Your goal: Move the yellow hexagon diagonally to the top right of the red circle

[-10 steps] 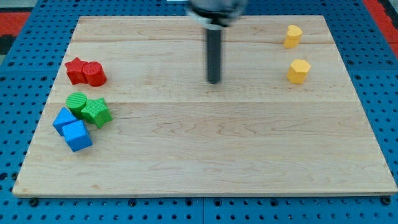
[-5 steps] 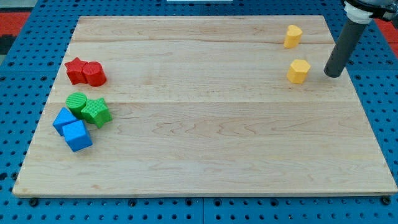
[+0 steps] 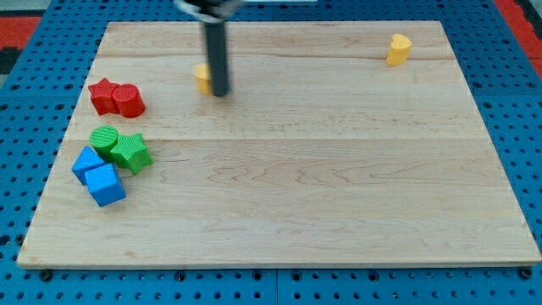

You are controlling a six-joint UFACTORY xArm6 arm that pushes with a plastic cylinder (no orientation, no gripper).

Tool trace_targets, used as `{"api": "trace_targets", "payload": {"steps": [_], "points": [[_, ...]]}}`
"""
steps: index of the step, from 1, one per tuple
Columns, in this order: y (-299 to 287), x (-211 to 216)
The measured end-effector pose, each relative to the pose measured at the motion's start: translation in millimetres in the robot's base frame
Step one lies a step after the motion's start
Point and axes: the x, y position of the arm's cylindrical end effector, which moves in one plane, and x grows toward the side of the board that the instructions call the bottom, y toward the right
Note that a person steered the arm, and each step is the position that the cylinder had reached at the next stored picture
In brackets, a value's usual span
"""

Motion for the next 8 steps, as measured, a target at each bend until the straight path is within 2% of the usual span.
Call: {"api": "trace_targets", "payload": {"steps": [1,2,3,4,5,6,7,8], "points": [[63.5,-49.7],[-38.7,-39.8],[-70.3,-21.0],[-63.3,-32.5],[-20.6,-31.2],[111.0,-16.7],[256.1,-22.2],[337.9,-97.2]]}}
